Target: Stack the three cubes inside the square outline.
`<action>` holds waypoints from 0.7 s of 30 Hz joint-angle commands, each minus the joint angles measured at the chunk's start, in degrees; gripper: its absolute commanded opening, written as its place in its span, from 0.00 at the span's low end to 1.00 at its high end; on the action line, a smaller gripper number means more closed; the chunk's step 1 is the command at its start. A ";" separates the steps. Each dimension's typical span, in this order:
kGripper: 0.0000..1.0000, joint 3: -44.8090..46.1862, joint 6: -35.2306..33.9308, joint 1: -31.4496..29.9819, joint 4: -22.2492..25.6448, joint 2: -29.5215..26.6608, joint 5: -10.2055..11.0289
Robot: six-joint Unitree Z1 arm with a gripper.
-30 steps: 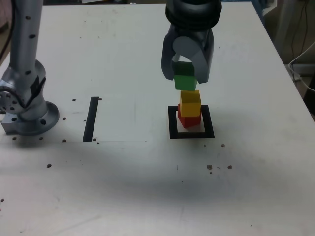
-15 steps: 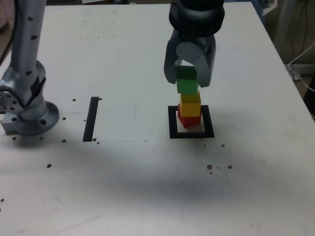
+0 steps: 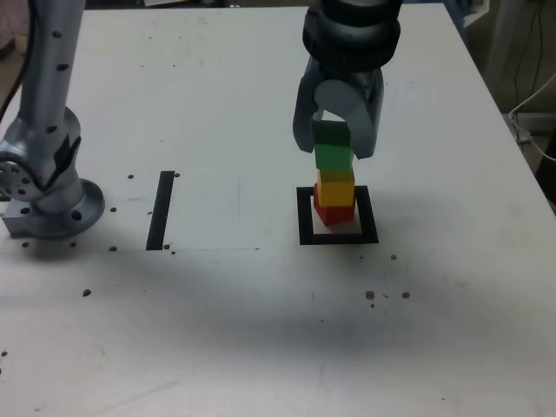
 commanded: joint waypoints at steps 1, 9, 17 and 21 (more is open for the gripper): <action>0.42 -0.08 -0.12 0.06 0.00 0.59 -0.03; 0.83 0.21 -0.17 0.11 -0.76 1.14 -0.11; 0.99 0.50 -0.23 0.58 -0.95 1.27 0.37; 0.99 1.36 -0.23 0.67 -0.90 1.15 0.40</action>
